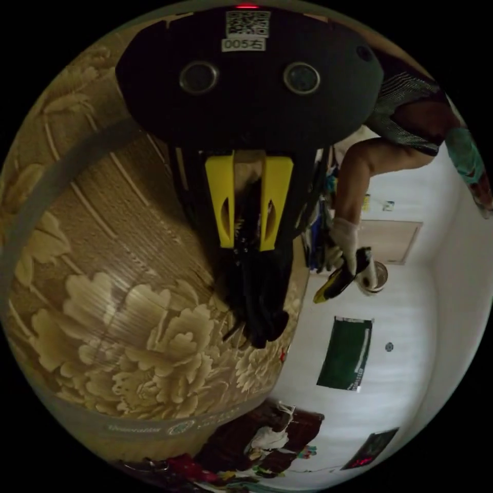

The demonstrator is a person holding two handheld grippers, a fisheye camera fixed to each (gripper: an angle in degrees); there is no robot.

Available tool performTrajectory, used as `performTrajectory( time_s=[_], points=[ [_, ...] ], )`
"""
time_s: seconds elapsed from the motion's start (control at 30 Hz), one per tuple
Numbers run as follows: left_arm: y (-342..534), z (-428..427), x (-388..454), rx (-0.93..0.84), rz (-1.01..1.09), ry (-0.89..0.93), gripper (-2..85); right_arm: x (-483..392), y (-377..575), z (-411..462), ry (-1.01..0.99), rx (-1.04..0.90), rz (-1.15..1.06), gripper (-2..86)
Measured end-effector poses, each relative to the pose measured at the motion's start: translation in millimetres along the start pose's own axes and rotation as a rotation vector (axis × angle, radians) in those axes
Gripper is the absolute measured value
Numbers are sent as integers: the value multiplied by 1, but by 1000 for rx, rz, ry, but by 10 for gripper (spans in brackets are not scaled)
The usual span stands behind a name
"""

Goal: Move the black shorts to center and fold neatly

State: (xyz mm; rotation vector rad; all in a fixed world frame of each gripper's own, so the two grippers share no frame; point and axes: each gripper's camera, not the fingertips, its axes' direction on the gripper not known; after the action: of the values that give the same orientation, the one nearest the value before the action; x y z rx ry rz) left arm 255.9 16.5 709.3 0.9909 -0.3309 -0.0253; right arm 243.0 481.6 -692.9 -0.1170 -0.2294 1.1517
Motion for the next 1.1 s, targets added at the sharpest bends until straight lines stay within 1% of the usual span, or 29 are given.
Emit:
performTrajectory(
  time_s=[0.07, 0.13, 0.2, 0.23, 0.27, 0.33, 0.4, 0.43, 0.47, 0.5, 0.53, 0.6, 0.67, 0.73, 0.77, 0.83, 0.87, 0.93, 0.97, 1.0, 1.07, 1.1],
  points=[
    [20, 3, 3, -38, 31, -2, 7, -7, 1, -25, 140, 57, -28, 63],
    [40, 14, 9, -85, 51, -6, 0, -22, -2, -38, 183, 96, -113, 54],
    [62, 37, 20, -146, 71, 32, -4, -43, -10, -38, 115, 86, -246, 33],
    [66, 44, 23, -163, 71, 50, -5, -56, -18, -30, 49, 49, -323, 17],
    [71, 59, 28, -201, 60, 96, -5, -66, -28, -18, 0, -7, -364, 1],
    [77, 79, 34, -212, 45, 160, -5, -75, -42, 5, -8, -78, -400, -6],
    [83, 98, 41, -221, 31, 156, -5, -75, -54, 26, 83, -145, -393, -8],
    [84, 100, 42, -227, 32, 146, -5, -71, -59, 35, 239, -182, -377, -9],
    [85, 101, 43, -230, 41, 158, -5, -66, -62, 35, 303, -181, -376, -9],
    [87, 95, 42, -208, 43, 170, -6, -63, -62, 30, 293, -159, -351, -9],
    [89, 90, 42, -187, 46, 165, -6, -56, -62, 17, 278, -95, -282, -10],
    [99, 69, 38, -106, 80, 102, -6, -51, -59, -3, 292, -22, -226, -10],
    [106, 63, 35, -76, 102, 67, -7, -52, -54, -21, 322, 49, -237, -10],
    [109, 69, 34, -99, 135, 87, -6, -57, -53, -32, 269, 119, -303, -10],
    [110, 78, 35, -140, 149, 102, -6, -58, -57, -35, 247, 138, -302, -10],
    [111, 95, 34, -217, 165, 83, -5, -53, -65, -30, 260, 96, -272, -9],
    [112, 105, 29, -265, 158, 59, -4, -46, -72, -19, 337, 2, -233, -9],
    [113, 102, 16, -266, 120, 134, -3, -38, -75, -6, 379, -78, -237, -8],
    [115, 91, 9, -242, 106, 143, -2, -38, -75, -11, 340, -64, -227, -7],
    [120, 73, 4, -173, 113, 89, 0, -39, -75, -15, 321, -61, -235, -7],
    [131, 46, -8, -106, 100, 11, 6, -45, -72, -31, 271, 8, -315, 1],
    [139, 32, -19, -93, 80, 6, 18, -45, -71, -34, 260, 12, -331, 5]
  ],
)
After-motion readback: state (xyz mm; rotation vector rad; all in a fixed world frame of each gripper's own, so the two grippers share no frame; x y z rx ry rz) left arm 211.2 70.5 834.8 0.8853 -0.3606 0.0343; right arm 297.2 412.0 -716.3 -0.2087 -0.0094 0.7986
